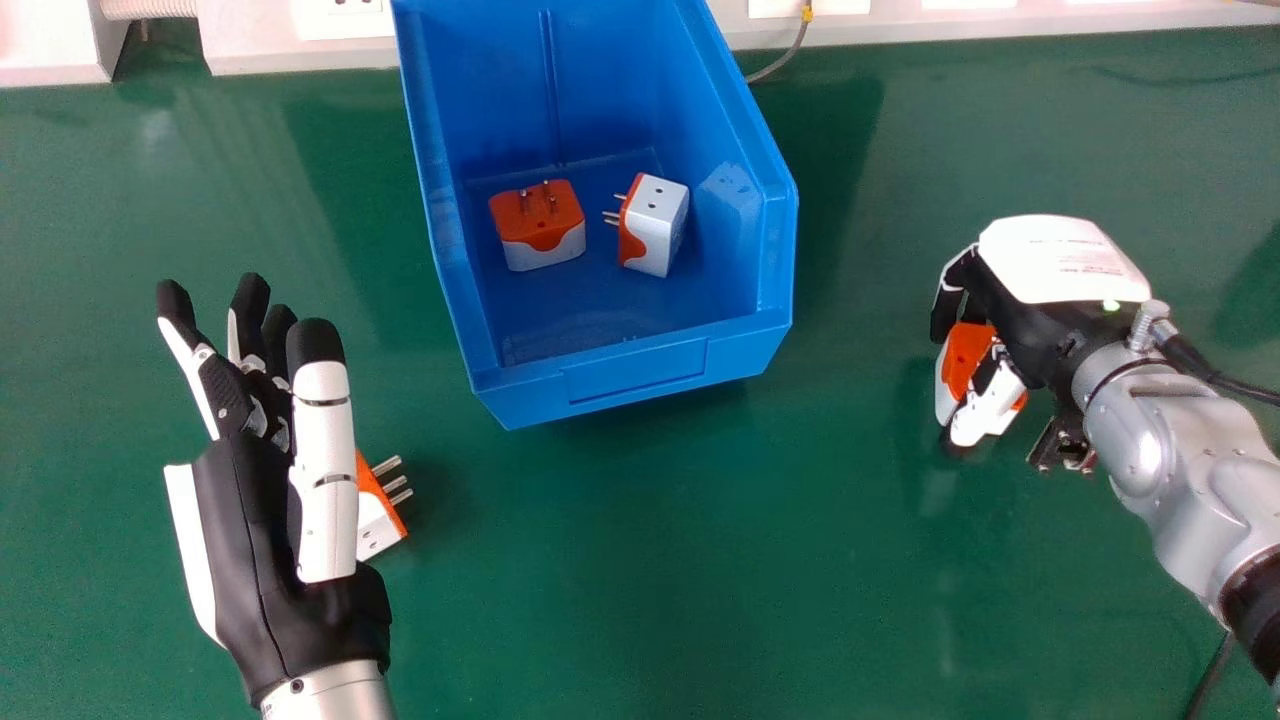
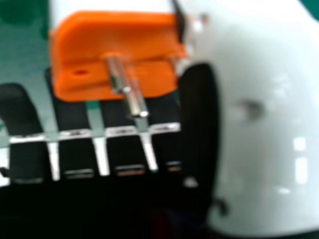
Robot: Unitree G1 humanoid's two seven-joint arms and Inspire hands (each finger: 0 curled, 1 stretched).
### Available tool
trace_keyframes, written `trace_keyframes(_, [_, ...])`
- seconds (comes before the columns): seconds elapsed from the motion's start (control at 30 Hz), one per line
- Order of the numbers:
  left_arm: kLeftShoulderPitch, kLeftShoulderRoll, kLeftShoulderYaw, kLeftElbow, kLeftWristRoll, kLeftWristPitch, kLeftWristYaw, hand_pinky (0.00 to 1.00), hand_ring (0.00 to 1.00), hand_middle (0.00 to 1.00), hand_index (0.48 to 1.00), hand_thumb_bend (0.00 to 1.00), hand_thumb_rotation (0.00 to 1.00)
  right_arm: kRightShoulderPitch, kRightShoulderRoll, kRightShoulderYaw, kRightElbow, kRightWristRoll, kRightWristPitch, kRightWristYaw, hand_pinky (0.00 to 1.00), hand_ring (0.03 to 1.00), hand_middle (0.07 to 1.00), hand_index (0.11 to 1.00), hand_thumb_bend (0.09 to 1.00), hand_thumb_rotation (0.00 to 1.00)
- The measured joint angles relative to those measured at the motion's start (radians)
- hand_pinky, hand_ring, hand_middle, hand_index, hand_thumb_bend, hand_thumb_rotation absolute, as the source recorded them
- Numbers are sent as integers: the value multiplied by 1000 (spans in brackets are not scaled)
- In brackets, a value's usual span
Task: Pick all objects and put in blue box
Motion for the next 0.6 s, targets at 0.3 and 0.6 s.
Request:
trace_keyframes(0.3, [0,0,-2,-2,1,0,-1,926,959,970,967,550,710,52,-13,-43,-136,5,-14,-30,283,401,488,511,515,0])
trace_keyframes(0.6, [1,0,-1,-2,4,2,1,922,957,969,966,545,718,291,-22,-272,-646,49,-86,-236,299,381,463,525,514,0])
